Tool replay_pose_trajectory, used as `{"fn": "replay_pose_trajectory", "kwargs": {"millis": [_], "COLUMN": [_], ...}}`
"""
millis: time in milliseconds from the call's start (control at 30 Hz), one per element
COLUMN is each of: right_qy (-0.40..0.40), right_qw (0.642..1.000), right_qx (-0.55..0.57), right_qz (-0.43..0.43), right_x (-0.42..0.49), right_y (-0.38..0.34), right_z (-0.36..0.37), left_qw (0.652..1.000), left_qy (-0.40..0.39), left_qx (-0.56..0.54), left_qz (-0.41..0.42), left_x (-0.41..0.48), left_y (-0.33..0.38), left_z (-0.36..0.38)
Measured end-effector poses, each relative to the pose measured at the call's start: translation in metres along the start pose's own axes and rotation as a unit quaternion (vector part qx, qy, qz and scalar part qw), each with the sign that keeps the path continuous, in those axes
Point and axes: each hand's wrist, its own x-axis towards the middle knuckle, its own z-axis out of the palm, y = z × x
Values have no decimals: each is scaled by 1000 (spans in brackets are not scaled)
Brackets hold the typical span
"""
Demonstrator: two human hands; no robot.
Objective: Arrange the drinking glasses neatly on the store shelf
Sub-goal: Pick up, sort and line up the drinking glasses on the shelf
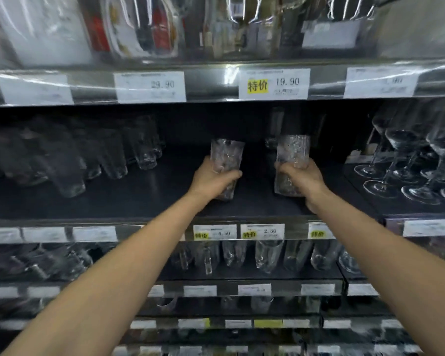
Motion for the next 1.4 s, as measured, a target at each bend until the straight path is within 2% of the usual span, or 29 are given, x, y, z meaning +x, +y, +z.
{"fn": "replay_pose_trajectory", "kwargs": {"millis": [167, 267, 533, 633, 867, 1000, 1233, 1400], "right_qy": [-26, -50, -173, -216, -280, -278, -274, -248], "right_qw": [998, 996, 968, 950, 934, 938, 940, 951], "right_qx": [48, 69, 180, 224, 219, 208, 202, 185], "right_qz": [-9, -21, 2, -1, -17, -15, -11, -10], "right_x": [-77, -123, -214, -239, -289, -318, -363, -369], "right_y": [-25, -45, -68, -74, -82, -83, -90, -88], "right_z": [11, 22, 88, 127, 233, 303, 400, 445], "left_qw": [993, 989, 947, 936, 941, 940, 944, 952], "left_qy": [27, 25, 71, 94, 163, 201, 188, 164], "left_qx": [-114, -146, -312, -338, -295, -275, -271, -254], "left_qz": [-5, 16, 11, 12, -1, -31, -29, -39], "left_x": [-63, -106, -198, -224, -260, -272, -275, -260], "left_y": [24, 31, 24, 16, -37, -72, -109, -128], "left_z": [-47, -79, -163, -201, -307, -374, -465, -499]}}
